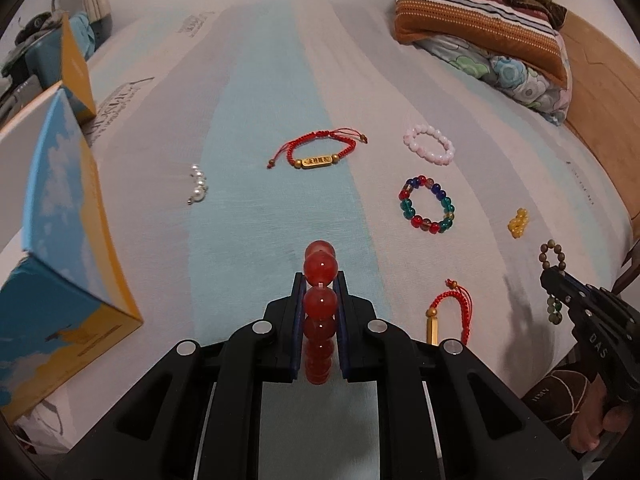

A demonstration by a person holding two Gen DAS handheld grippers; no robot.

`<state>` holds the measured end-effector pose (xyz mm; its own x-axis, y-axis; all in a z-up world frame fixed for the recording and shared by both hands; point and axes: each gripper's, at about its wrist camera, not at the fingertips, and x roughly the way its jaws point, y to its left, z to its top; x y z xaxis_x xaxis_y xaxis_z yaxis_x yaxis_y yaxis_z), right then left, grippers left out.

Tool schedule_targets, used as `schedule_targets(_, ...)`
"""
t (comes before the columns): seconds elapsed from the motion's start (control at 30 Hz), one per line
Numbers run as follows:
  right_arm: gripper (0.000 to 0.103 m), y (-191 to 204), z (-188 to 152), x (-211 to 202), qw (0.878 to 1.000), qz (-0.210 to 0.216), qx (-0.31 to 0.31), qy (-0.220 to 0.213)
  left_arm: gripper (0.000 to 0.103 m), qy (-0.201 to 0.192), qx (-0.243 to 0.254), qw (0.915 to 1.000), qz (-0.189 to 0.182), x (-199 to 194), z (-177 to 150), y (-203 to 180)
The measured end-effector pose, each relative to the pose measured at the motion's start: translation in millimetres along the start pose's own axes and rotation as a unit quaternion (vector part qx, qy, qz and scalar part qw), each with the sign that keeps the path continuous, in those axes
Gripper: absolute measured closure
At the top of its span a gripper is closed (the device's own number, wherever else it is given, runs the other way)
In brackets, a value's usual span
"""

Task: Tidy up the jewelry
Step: 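Carry both held bracelets over the white cardboard box with both tools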

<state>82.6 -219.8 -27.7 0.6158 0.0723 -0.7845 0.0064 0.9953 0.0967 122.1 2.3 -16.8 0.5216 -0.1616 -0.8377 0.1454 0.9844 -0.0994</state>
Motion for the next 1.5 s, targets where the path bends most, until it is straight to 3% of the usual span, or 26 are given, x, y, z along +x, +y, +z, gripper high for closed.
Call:
schedule_targets(0.83, 0.096, 52, 51, -22, 0.999, -0.004, -0.022, -0.030, 0.090, -0.062, -0.026, 0.9973, 0.030, -81, 18, 25)
schedule_targets(1.23, 0.096, 126, 85, -28, 0.997, 0.021, -0.060, -0.046, 0.090, -0.079, -0.048, 0.9956, 0.018, -114, 33, 61)
schedule_targets(1.5, 0.096, 192, 96, -34, 0.993, 0.043, -0.098, -0.058, 0.090, -0.101, -0.079, 0.9909, 0.039, -148, 27, 107)
